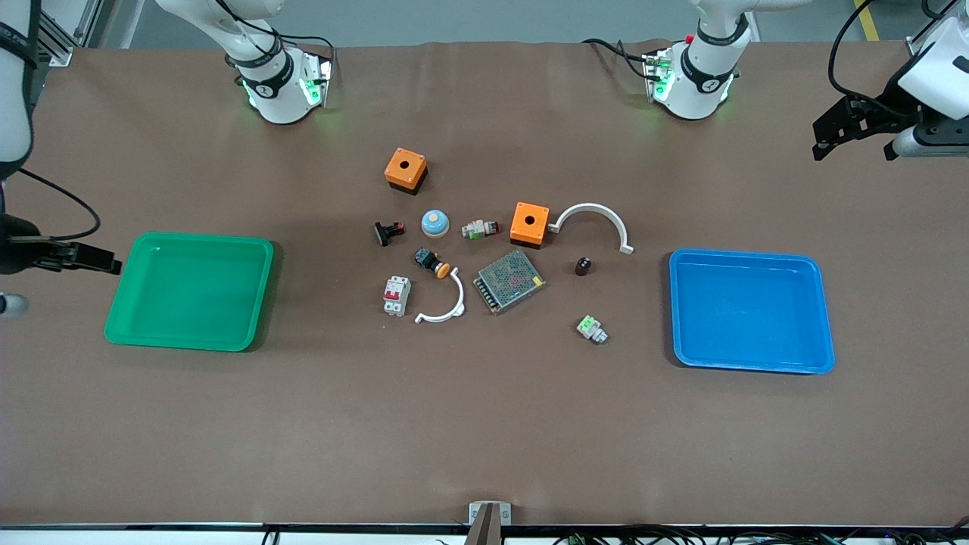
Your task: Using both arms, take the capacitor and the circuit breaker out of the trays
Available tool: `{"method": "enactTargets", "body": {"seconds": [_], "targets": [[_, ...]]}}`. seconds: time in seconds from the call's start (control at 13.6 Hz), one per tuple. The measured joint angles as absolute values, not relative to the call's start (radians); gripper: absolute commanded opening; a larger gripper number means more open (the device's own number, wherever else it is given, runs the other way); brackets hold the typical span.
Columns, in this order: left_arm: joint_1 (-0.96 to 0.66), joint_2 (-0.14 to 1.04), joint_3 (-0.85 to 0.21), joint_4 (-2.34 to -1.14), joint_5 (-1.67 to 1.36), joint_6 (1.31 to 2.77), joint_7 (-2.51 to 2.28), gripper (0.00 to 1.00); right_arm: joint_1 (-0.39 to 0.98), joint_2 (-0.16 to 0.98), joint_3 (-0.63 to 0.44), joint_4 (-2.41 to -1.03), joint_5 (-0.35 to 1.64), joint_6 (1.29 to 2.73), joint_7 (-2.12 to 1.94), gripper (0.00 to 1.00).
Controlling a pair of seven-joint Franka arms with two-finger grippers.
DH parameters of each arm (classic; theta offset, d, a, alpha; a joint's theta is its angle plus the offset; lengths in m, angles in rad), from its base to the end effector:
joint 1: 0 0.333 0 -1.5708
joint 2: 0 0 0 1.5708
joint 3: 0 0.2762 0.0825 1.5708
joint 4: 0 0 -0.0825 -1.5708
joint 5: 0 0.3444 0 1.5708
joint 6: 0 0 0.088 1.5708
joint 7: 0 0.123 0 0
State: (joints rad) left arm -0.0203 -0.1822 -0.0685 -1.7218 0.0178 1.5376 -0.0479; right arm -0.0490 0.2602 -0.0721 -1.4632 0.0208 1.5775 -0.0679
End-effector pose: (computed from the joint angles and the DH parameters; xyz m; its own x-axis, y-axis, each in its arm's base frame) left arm 0.4588 -0.0413 0.5894 0.9992 -0.0392 -0.0010 -0.0392 -0.9988 -0.0303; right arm 0.5694 -0.0627 0.4737 0.9882 -0.0523 -0.1442 -0.0546 -0.9984 -0.0118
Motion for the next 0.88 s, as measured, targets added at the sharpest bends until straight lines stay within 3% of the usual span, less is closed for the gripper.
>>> {"method": "enactTargets", "body": {"seconds": [0.44, 0.88], "targets": [[-0.022, -0.182, -0.074, -1.722, 0.018, 1.538, -0.056, 1.0, -0.008, 0.232, -0.069, -1.505, 0.023, 1.575, -0.067, 1.0], [-0.024, -0.182, -0.076, -1.722, 0.018, 1.54, -0.058, 1.0, -0.009, 0.056, -0.074, -1.682, 0.023, 1.638, -0.068, 1.0]]}}
